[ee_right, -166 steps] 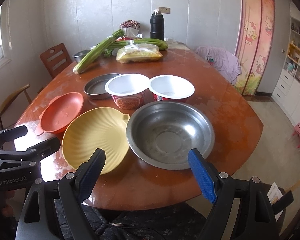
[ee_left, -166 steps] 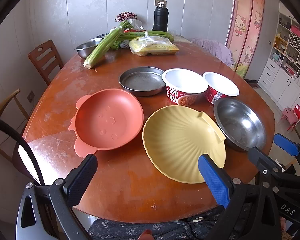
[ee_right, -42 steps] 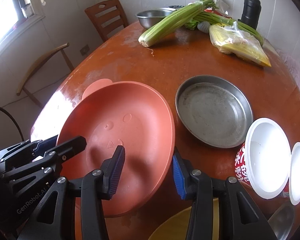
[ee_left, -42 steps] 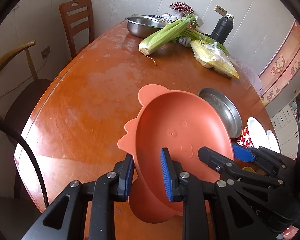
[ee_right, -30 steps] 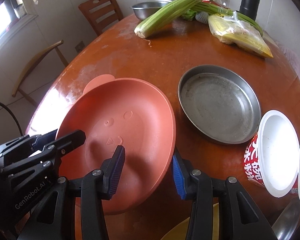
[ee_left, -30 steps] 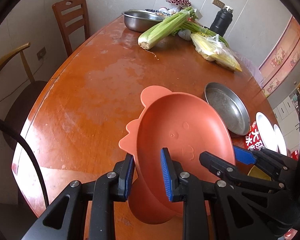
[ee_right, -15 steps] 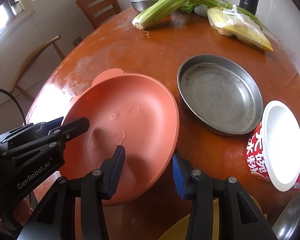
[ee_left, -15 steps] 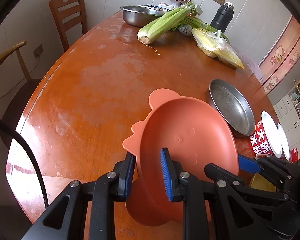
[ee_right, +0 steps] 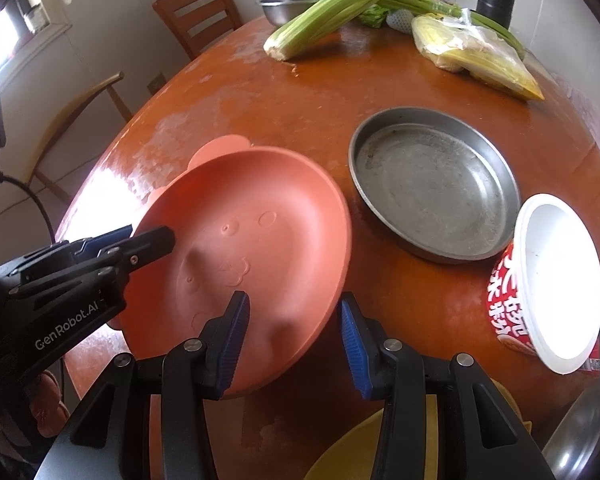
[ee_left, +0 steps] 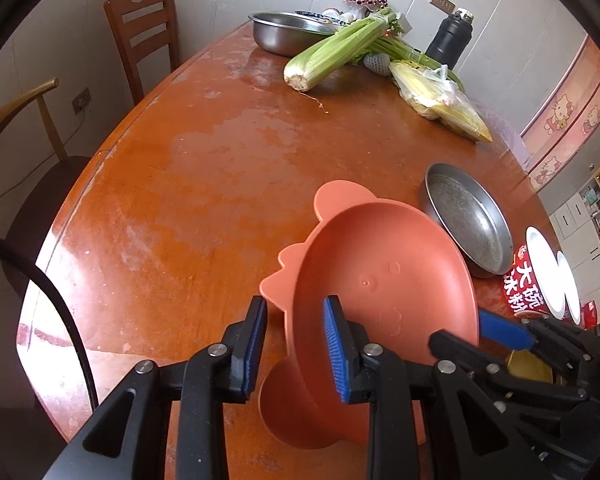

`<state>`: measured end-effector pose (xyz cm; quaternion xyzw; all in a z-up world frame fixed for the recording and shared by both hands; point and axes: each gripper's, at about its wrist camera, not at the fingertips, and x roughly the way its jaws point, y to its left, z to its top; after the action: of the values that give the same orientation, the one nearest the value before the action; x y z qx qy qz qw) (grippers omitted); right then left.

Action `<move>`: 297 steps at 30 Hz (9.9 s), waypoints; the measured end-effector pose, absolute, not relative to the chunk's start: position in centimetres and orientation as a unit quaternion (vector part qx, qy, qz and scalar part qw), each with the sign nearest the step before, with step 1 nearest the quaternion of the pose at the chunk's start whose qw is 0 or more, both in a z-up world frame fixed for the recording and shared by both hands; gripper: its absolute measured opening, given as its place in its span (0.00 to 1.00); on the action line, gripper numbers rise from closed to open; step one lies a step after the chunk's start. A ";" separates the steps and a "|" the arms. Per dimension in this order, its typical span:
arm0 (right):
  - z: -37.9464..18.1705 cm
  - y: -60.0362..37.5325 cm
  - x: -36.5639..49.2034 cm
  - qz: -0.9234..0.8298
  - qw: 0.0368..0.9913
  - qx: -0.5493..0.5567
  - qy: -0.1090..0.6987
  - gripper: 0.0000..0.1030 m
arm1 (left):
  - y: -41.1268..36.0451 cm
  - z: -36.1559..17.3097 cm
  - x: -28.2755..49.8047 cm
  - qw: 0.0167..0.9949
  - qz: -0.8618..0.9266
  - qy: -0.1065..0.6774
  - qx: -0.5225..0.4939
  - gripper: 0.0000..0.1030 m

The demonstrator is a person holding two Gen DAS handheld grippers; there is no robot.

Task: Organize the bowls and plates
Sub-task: 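Lift the orange plate with the left tool and set it down flat, then open the left tool and withdraw it from the orange plate, then grasp the rim of the yellow scallop-shell plate with the left tool, then lift the yellow plate with the left tool toward the orange plate, then carry the yellow plate with the left tool over the orange plate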

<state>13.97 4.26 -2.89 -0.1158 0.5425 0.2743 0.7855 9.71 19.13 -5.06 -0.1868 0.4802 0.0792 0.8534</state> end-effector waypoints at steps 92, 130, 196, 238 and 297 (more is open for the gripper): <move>-1.1 -10.0 11.3 0.321 0.795 -0.165 0.488 0.48 | -0.3 -3.9 2.0 0.832 0.011 0.534 -0.152 0.45; -2.4 -7.2 11.9 0.337 0.767 -0.142 0.528 0.50 | 4.7 -5.0 4.5 0.832 0.088 0.515 -0.186 0.24; 3.7 -3.8 10.0 0.315 0.813 -0.137 0.471 0.50 | 8.7 0.4 2.3 0.863 0.086 0.459 -0.193 0.24; 6.1 2.6 13.4 0.321 0.823 -0.143 0.446 0.50 | 14.3 1.4 5.0 0.866 0.087 0.454 -0.191 0.24; -1.6 6.4 15.3 0.294 0.787 -0.163 0.517 0.50 | 17.3 -2.8 7.2 0.847 0.104 0.491 -0.175 0.25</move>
<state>15.28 6.43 -1.59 -0.1634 0.5167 0.2943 0.7872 7.19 17.29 -2.75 -0.1750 0.4906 0.1044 0.8472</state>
